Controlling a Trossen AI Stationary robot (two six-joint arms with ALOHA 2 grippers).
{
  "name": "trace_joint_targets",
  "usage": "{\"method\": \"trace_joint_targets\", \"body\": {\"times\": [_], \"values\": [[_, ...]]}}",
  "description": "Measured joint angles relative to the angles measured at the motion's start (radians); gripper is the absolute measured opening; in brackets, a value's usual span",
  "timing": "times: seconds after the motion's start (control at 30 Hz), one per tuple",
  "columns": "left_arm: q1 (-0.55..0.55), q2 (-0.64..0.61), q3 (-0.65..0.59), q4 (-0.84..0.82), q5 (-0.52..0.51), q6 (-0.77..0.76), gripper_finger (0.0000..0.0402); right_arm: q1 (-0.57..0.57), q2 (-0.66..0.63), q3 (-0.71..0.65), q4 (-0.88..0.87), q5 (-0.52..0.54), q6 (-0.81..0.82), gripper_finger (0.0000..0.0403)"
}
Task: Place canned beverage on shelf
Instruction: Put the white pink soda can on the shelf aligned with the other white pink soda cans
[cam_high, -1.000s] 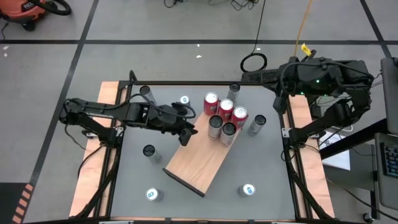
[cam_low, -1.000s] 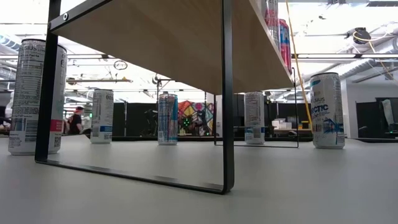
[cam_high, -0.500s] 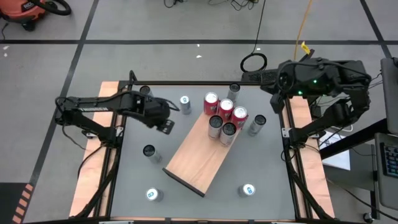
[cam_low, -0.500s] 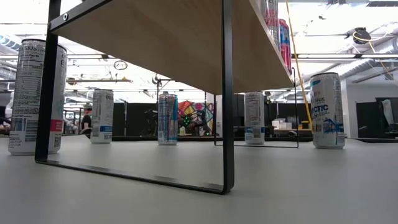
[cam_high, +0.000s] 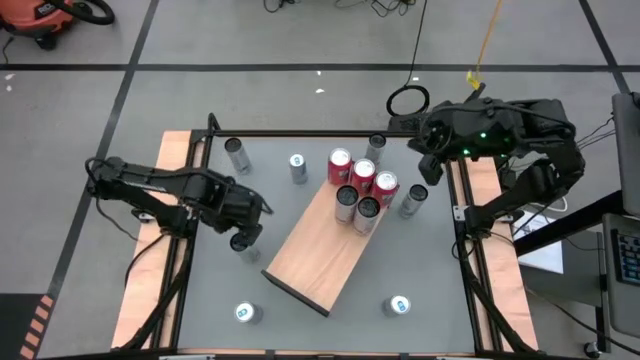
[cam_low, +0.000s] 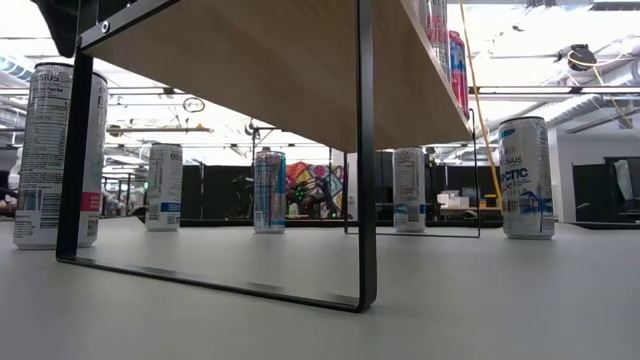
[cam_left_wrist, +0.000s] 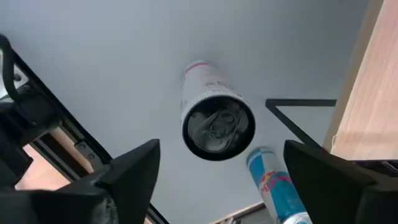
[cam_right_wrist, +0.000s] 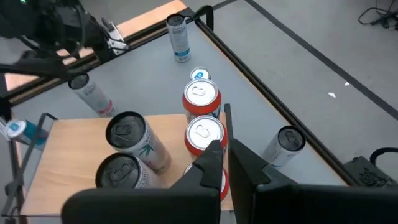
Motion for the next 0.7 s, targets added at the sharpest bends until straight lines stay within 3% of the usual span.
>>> {"method": "trace_joint_targets", "body": {"times": [0.23, 0.7], "values": [[-0.043, 0.008, -0.026, -0.002, -0.036, -0.033, 0.0359, 0.000, 0.035, 0.000, 0.000, -0.001, -0.023, 0.0000], [-0.045, 0.008, -0.165, 0.145, 0.015, -0.004, 0.0359, 0.000, 0.042, 0.000, 0.000, -0.004, -0.055, 0.0000]]}}
